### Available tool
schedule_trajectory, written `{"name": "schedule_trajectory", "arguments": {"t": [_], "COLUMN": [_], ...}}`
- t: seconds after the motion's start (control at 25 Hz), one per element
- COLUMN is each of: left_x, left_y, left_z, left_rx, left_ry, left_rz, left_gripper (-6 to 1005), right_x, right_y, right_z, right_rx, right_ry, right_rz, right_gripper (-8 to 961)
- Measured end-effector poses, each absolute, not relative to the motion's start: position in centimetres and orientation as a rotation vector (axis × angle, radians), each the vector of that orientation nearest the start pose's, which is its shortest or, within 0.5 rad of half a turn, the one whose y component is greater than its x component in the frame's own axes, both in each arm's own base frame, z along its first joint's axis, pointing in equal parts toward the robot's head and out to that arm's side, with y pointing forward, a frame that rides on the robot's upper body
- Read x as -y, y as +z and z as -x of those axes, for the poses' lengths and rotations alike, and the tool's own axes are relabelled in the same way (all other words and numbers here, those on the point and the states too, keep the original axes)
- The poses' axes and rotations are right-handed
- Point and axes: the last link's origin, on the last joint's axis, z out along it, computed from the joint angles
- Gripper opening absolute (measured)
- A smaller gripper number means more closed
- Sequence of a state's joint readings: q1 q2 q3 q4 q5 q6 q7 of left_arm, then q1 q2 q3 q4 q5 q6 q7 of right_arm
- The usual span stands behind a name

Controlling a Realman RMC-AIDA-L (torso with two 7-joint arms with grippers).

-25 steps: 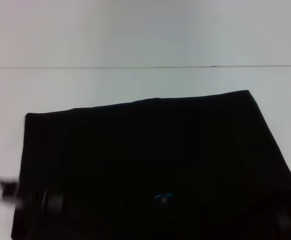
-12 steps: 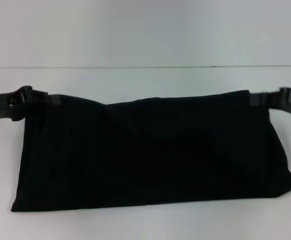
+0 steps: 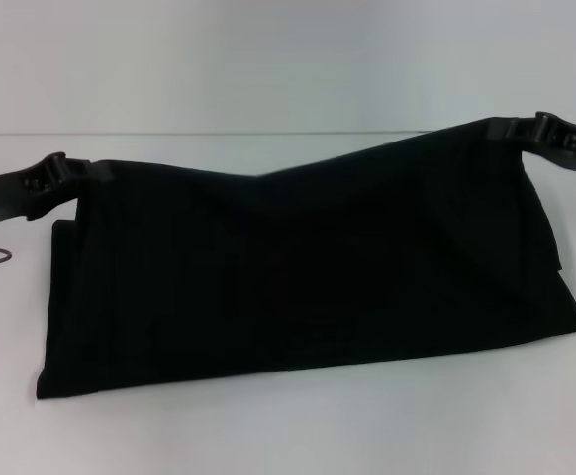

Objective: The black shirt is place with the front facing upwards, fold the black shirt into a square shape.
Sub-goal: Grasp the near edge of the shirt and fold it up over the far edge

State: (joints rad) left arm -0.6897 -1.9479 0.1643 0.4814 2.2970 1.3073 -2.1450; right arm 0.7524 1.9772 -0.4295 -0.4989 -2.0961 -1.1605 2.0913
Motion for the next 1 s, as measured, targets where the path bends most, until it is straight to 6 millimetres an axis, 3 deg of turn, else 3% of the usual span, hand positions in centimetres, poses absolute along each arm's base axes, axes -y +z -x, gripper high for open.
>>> {"name": "schedule_trajectory", "arguments": {"t": [0.56,0.8,1.0], "left_x": [-40.4,-41.0,-41.1], "left_y": [3.7,2.2,1.7], "left_z": [31.5,31.2,31.0], "left_rx": [1.603,1.563,1.514], "left_ry": [-0.847,-0.844,-0.854], "left_rz": [1.811,1.753,1.734], "left_gripper": [34,35,70], "right_x": [-44.7,-45.3,-45.7], "right_y": [1.2,-0.6,-0.9], "right_z": [-27.0,-26.2,-26.3], "right_rx": [-1.377,-1.248,-1.230], "right_ry": [0.662,0.570,0.562], "right_rz": [1.932,1.947,1.916], "right_gripper": [152,167,178]}}
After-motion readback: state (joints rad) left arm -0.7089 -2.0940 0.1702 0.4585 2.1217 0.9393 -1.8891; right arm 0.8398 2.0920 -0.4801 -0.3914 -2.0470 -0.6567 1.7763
